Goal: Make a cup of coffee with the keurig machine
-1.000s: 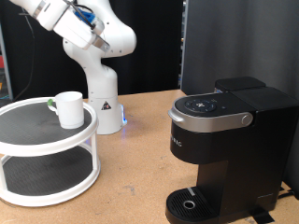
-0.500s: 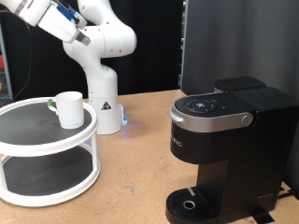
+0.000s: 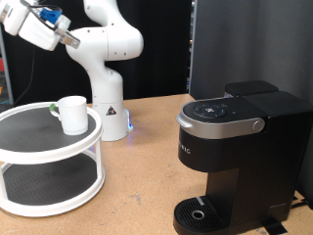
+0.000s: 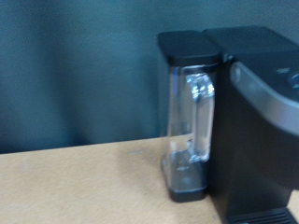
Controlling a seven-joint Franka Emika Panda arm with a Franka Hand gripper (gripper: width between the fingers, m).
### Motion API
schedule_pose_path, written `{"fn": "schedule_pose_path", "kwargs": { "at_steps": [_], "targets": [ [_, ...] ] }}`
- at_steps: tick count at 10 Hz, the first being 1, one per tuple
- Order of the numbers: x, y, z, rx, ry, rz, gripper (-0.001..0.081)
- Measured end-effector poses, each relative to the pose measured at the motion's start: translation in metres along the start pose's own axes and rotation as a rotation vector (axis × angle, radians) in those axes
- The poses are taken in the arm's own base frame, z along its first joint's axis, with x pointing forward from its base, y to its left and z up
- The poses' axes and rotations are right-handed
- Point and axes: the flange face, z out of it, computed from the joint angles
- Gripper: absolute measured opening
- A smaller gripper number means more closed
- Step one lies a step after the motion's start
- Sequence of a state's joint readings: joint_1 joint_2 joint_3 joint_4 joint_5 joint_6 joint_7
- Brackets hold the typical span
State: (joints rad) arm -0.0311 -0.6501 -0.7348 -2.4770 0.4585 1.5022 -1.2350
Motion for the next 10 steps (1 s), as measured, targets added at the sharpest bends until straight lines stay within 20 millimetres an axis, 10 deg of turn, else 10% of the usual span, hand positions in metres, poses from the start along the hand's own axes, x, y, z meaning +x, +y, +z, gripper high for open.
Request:
{"fn": "schedule_pose_path", "kwargs": {
  "at_steps": [10],
  "targets": [
    [-0.038,0.005,-0.029,-0.024,0.211,0.090,0.0002]
  ]
}}
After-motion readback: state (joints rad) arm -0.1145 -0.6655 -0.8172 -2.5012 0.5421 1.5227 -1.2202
